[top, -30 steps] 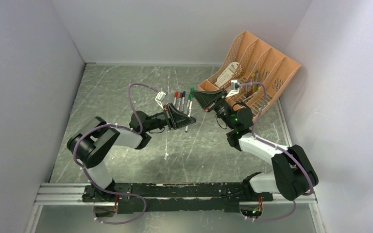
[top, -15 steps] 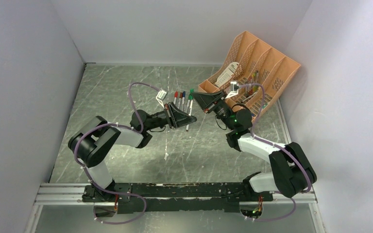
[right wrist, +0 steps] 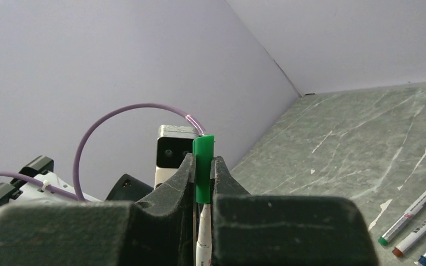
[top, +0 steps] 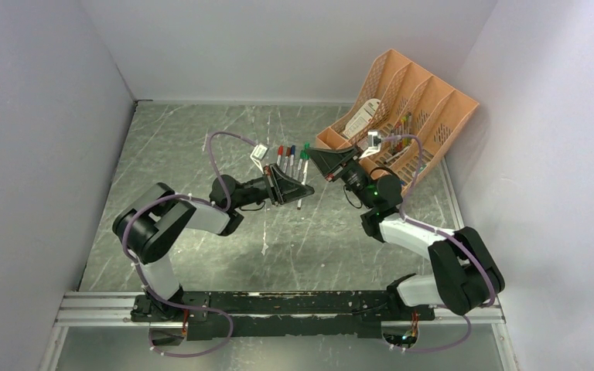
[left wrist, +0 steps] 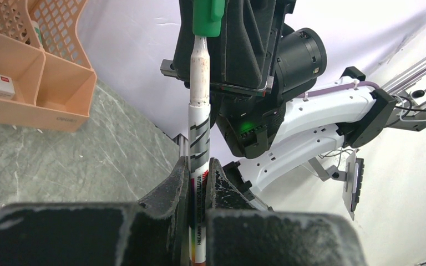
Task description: Insert the pens into the pen caps
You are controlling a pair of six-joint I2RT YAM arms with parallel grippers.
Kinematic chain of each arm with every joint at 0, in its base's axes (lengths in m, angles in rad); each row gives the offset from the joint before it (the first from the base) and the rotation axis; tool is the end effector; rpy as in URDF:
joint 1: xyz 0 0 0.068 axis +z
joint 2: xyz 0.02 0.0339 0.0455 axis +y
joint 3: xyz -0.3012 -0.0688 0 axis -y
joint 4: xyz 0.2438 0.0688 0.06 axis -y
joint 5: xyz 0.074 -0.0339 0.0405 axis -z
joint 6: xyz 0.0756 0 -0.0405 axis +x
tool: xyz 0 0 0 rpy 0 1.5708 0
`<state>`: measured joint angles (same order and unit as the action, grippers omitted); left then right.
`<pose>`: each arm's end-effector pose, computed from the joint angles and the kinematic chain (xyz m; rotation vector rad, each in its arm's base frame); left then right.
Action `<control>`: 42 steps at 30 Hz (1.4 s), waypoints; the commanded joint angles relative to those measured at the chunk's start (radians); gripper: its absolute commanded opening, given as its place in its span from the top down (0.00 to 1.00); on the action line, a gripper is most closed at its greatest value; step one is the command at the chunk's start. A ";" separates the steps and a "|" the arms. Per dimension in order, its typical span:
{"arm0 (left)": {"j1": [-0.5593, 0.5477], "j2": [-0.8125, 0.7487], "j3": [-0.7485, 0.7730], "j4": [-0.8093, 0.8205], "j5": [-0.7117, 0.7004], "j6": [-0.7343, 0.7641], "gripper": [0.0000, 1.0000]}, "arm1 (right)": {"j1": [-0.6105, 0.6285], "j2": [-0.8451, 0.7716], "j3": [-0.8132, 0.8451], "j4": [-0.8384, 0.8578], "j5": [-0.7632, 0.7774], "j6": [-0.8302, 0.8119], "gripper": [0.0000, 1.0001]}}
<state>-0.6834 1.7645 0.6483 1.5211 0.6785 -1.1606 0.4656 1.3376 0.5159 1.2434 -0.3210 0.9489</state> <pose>0.2500 -0.2648 0.2687 0.3852 1.4912 -1.9305 0.2514 0.1530 0.3285 -0.0044 1.2961 1.4167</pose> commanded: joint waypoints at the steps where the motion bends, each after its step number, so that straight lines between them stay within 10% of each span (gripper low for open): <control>1: -0.005 0.010 0.034 0.180 -0.019 -0.012 0.93 | -0.002 -0.027 -0.022 0.004 -0.011 -0.007 1.00; 30: -0.005 0.004 0.031 0.271 -0.080 0.019 0.93 | -0.001 0.049 -0.039 0.075 -0.033 0.024 1.00; 42: -0.003 -0.025 0.160 0.208 0.110 0.049 0.93 | -0.001 -0.046 -0.007 -0.099 -0.151 -0.143 1.00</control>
<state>-0.6815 1.7893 0.7387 1.5192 0.6781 -1.1572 0.4526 1.3281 0.4995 1.2751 -0.3573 0.9104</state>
